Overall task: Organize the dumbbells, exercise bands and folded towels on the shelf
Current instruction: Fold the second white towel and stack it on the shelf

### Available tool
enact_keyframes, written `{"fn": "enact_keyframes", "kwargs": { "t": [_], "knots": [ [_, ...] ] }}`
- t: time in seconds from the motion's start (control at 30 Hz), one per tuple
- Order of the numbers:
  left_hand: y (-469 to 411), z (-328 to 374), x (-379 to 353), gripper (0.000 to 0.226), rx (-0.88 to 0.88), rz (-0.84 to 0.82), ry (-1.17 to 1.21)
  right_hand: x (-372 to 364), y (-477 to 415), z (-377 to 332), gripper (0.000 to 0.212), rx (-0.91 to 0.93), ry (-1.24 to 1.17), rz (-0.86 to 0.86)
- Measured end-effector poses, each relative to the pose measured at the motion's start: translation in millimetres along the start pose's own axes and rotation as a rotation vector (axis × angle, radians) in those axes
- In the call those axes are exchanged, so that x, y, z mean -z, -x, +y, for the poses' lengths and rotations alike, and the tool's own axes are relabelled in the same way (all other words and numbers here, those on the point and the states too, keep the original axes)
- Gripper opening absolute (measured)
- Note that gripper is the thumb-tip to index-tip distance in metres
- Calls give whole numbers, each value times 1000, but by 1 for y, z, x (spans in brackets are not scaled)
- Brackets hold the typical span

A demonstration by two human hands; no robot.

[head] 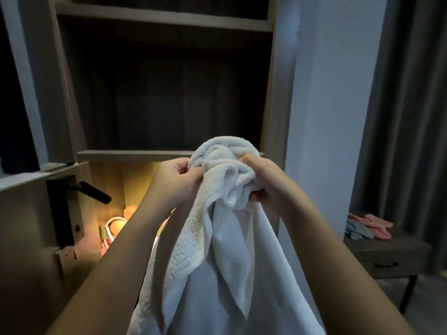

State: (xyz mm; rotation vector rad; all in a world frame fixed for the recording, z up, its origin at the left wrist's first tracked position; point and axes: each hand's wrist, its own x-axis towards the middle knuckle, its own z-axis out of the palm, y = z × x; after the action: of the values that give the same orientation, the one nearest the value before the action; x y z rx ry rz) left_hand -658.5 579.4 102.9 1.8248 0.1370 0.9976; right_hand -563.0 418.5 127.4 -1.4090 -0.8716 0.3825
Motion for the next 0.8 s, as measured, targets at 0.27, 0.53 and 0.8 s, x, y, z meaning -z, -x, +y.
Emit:
{"fn": "enact_keyframes", "kwargs": {
  "t": [0.27, 0.53, 0.8],
  "knots": [
    [70, -97, -34, 34, 280, -93, -117, 7, 33, 126, 34, -335, -40, 3],
    [110, -182, -49, 9, 526, -60, -189, -6, 45, 221, 32, -539, -50, 42],
    [163, -225, -56, 25, 294, -63, -314, -2, 24, 281, 27, -667, -122, 137]
  ]
}}
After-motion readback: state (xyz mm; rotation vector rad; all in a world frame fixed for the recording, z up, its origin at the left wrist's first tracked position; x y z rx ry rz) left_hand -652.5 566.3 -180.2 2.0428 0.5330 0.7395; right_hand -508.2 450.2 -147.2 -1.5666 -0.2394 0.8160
